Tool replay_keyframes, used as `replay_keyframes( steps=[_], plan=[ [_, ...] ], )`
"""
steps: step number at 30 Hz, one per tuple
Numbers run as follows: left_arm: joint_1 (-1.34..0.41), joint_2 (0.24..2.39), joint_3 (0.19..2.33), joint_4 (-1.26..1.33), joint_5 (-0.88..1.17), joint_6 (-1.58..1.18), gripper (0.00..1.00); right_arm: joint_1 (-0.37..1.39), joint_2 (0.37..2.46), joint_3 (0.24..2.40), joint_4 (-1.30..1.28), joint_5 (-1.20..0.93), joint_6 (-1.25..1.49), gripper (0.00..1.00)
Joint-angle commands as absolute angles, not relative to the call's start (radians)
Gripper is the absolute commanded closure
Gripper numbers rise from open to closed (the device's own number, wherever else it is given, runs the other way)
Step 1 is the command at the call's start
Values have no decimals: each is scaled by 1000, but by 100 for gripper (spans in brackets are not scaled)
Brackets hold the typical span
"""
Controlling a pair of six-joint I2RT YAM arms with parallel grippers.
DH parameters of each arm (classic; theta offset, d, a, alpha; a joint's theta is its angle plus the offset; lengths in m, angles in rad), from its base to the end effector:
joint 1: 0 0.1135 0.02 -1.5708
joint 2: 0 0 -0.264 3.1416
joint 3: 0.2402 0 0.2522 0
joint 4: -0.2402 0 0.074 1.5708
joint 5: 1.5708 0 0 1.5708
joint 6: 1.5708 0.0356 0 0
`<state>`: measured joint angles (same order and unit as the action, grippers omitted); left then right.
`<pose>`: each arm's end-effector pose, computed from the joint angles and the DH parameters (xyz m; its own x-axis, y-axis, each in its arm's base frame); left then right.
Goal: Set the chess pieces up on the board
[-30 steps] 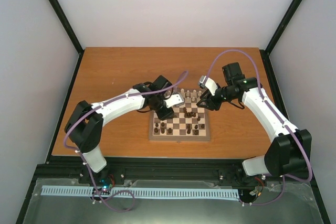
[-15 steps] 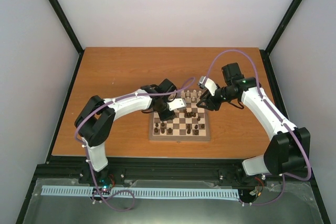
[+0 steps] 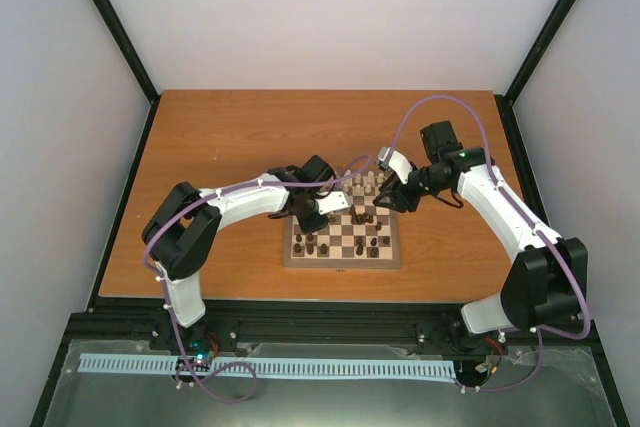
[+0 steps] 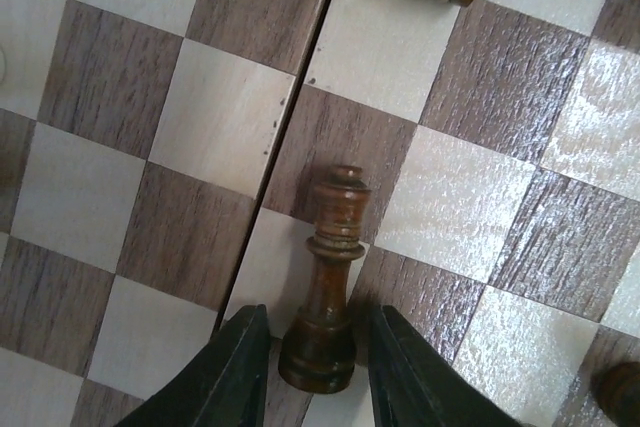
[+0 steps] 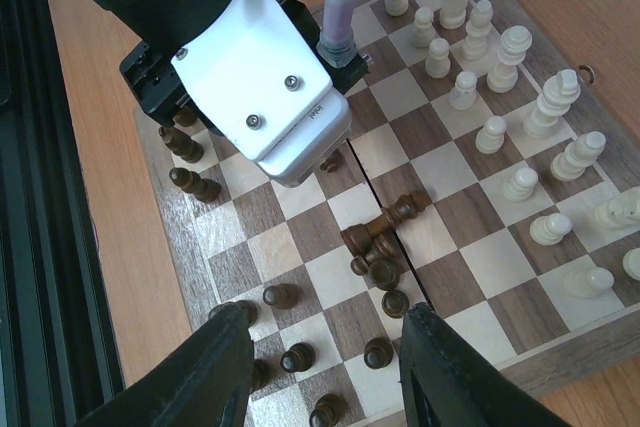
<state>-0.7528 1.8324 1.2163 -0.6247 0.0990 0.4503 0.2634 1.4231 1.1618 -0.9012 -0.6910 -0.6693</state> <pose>0.2591 -0.2476 0.1724 -0.3153 0.8889 -0.3324 0.9341 0.3526 0.0568 0.2582 0.0931 0.2762 -0.4189 -0.6082 -0.6743 -0.8987 0.3836 0.2124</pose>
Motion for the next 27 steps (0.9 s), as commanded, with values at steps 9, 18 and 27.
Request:
replay_keyframes(
  steps=[9,18,27],
  plan=[
    [-760,1853,1256,-664,119,424,85,248,1441,1157,-901,-728,-688,59],
    [-761,1651,1285,-671,133,295,88,161,1453,1205,-911,-764,-639,57],
    [-758,1514,1239,-558,277,225,87,171,1576,1366,-975,-932,-533,44]
  ],
)
